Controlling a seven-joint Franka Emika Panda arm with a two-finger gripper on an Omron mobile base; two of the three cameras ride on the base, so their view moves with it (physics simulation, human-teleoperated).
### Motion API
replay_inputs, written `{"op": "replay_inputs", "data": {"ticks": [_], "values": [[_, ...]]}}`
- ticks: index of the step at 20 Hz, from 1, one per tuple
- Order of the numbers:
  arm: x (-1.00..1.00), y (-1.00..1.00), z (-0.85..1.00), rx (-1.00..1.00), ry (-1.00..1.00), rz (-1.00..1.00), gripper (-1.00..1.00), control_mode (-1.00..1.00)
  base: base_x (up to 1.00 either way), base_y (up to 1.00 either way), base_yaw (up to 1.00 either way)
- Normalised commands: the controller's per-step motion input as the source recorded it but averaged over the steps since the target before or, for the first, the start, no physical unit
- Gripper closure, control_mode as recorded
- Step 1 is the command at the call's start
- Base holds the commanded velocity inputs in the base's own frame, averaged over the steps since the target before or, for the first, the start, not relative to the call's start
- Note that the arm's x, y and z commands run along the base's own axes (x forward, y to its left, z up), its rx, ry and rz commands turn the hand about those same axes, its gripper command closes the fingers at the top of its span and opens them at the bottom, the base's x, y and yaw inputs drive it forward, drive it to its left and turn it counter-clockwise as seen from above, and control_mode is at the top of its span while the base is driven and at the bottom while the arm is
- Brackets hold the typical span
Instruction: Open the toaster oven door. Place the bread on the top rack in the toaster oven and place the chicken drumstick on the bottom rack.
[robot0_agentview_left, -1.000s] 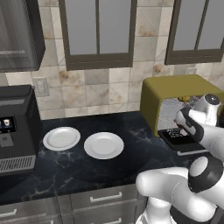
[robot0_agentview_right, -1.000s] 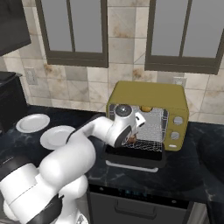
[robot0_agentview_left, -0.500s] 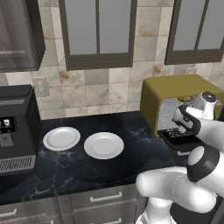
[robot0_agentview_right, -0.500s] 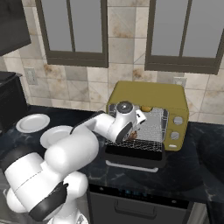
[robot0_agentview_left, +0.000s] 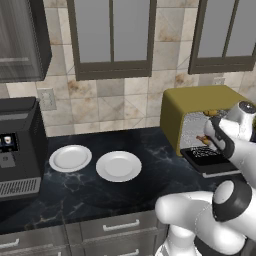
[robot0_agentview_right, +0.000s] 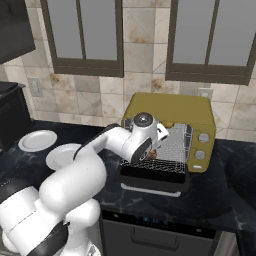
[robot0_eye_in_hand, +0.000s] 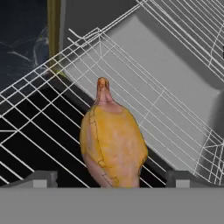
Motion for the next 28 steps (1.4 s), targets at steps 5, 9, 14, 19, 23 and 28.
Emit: {"op": "replay_inputs", "data": {"ticks": [5,9,14,19,23,28], "values": [[-0.51,0.0,0.5,0.0,0.07,-0.09,-1.0,-1.0,0.0,0.0,0.0],[-0.49,0.0,0.23,0.01,0.15,-0.1,-1.0,-1.0,0.0,0.0,0.0],[-0.49,0.07,0.01,0.0,0.03,-0.14,-1.0,-1.0,0.0,0.0,0.0],[-0.12,0.07,-0.19,0.0,0.0,-0.26,-1.0,-1.0,0.0,0.0,0.0],[0.08,0.02,-0.51,0.0,0.05,-0.27,-1.0,-1.0,0.0,0.0,0.0],[0.08,0.0,-0.42,0.02,0.0,-0.16,-1.0,-1.0,0.0,0.0,0.0]]}}
